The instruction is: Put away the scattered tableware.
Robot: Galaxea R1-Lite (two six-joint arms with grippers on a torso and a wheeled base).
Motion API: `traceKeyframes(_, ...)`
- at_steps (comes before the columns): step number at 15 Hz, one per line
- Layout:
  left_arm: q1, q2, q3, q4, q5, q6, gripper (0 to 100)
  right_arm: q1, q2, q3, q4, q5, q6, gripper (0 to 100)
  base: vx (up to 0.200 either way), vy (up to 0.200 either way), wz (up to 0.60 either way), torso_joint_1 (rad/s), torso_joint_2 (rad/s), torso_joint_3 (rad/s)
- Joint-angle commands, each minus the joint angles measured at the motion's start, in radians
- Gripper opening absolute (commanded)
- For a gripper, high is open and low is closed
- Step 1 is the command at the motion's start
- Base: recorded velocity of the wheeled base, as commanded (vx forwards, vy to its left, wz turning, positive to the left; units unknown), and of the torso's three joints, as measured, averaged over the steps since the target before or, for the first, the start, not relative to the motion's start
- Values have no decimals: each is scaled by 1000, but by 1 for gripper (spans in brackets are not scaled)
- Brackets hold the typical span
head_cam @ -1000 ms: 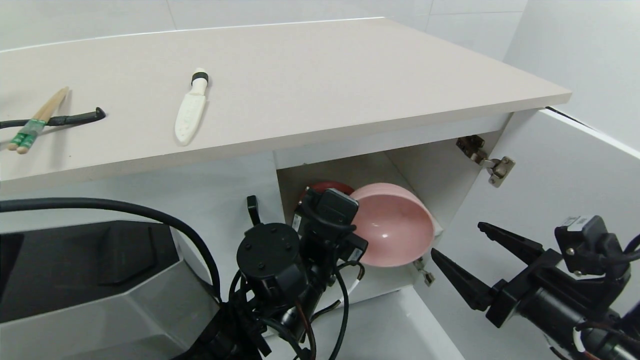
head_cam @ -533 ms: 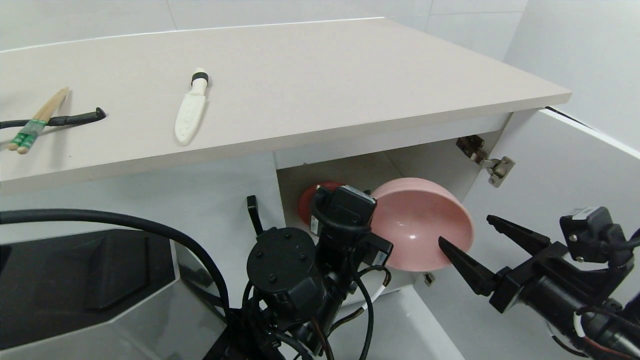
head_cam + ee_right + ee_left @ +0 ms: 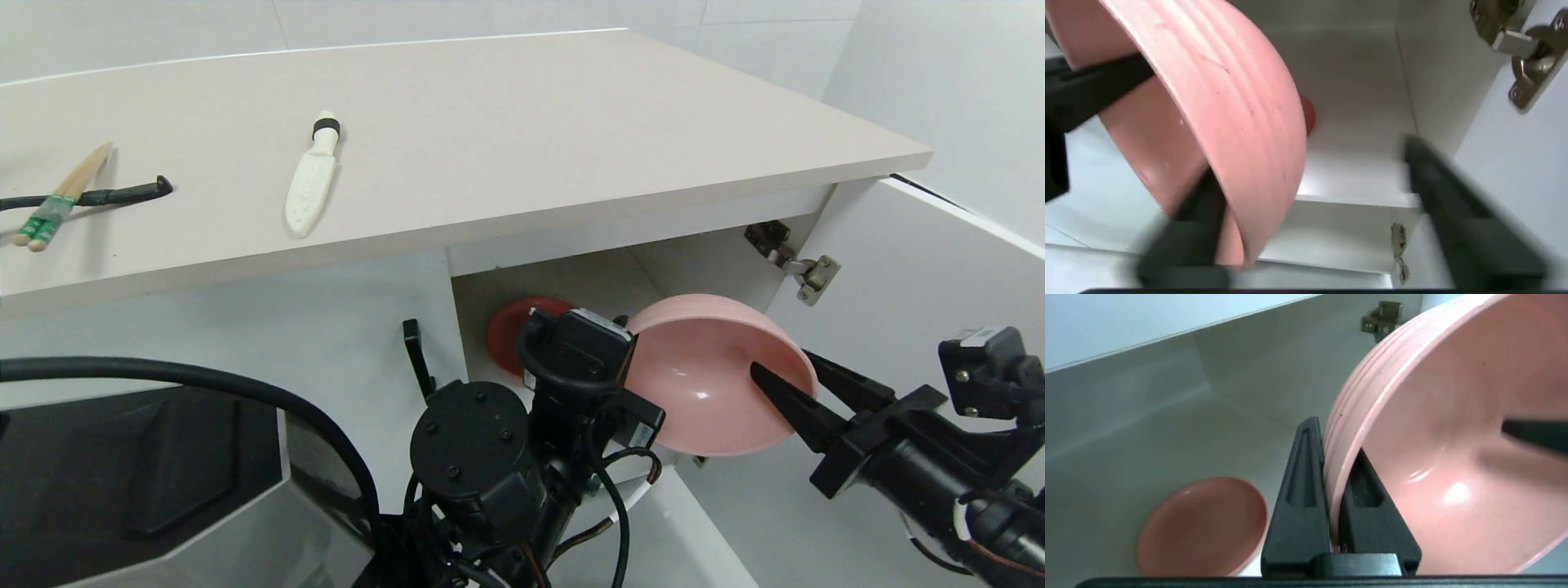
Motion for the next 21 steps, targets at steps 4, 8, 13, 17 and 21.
traceKeyframes(4, -26, 6, 5, -1, -51, -51, 0, 61, -10, 8, -1, -2, -1, 0, 0, 0, 0, 0, 0, 0)
traceKeyframes(8, -43, -16, 26, -1, -62, -57, 100, 29, 20, 8, -1, -2, -1, 0, 0, 0, 0, 0, 0, 0)
traceKeyframes(13, -31, -158, 236, -1, -216, -70, 100, -66, 238, -8, -1, -2, 4, 0, 0, 0, 0, 0, 0, 0)
traceKeyframes(17, 66, -292, 439, -1, -537, -71, 100, -99, 287, -31, -1, -4, 5, 0, 0, 0, 0, 0, 0, 0)
traceKeyframes(21, 202, -304, 577, -1, -845, -65, 100, -99, 217, -14, -1, -4, -30, 0, 0, 0, 0, 0, 0, 0)
